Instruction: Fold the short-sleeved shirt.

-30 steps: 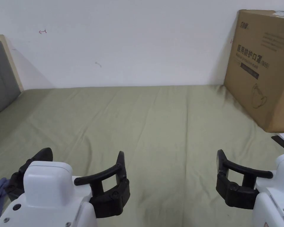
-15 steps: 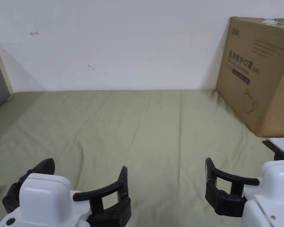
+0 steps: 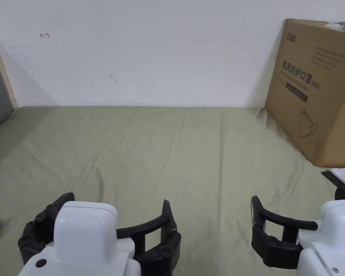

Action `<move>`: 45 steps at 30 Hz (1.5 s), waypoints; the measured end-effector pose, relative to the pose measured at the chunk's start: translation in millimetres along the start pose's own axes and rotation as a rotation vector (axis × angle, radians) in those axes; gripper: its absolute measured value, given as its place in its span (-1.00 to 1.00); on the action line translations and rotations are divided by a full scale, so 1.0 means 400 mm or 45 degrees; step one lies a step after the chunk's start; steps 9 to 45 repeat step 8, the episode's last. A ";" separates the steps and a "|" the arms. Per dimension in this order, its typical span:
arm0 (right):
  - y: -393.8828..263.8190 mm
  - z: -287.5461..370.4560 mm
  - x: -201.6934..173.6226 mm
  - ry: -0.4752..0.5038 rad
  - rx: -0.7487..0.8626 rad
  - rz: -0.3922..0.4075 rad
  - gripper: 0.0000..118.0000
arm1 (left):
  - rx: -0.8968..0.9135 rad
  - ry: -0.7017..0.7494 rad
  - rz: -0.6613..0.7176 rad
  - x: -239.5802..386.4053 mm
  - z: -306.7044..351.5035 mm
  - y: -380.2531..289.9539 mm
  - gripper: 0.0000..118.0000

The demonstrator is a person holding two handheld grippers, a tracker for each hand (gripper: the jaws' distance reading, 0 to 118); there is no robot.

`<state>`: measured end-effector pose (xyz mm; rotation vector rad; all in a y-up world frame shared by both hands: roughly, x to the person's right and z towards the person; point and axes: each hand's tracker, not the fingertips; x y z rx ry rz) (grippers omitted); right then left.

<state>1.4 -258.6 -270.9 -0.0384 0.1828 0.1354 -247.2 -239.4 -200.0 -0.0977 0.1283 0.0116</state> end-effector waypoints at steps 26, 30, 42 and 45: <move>-0.005 0.000 0.002 0.001 -0.013 -0.009 1.00 | -0.052 0.019 0.074 -0.005 -0.013 -0.004 0.99; -0.005 0.000 0.002 0.001 -0.013 -0.009 1.00 | -0.052 0.019 0.074 -0.005 -0.013 -0.004 0.99; -0.005 0.000 0.002 0.001 -0.013 -0.009 1.00 | -0.052 0.019 0.074 -0.005 -0.013 -0.004 0.99; -0.005 0.000 0.002 0.001 -0.013 -0.009 1.00 | -0.052 0.019 0.074 -0.005 -0.013 -0.004 0.99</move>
